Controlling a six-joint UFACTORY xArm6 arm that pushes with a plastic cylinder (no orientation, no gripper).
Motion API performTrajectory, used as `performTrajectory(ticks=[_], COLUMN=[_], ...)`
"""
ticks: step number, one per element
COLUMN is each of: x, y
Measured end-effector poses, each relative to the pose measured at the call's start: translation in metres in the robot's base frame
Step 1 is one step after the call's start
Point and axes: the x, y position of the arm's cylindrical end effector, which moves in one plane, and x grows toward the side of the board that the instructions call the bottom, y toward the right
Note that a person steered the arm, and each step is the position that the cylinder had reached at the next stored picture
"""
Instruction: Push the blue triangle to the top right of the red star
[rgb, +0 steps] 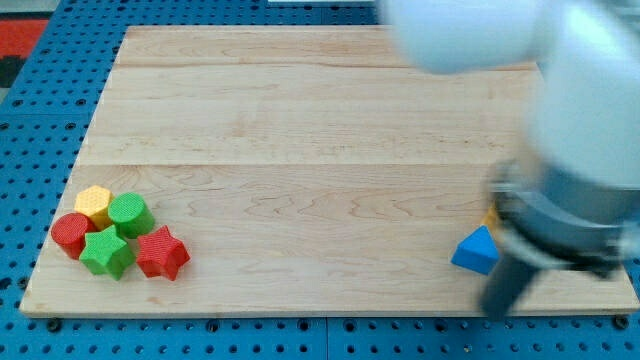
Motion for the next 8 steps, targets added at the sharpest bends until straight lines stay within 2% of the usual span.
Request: performTrajectory(ticks=[1, 2, 3, 4, 5, 6, 7, 8], x=[-0.026, -0.048, -0.066, -0.077, -0.076, -0.07, -0.03, -0.02], y=[0.055, 0.019, -0.056, -0.102, -0.098, -0.016, -0.023, -0.13])
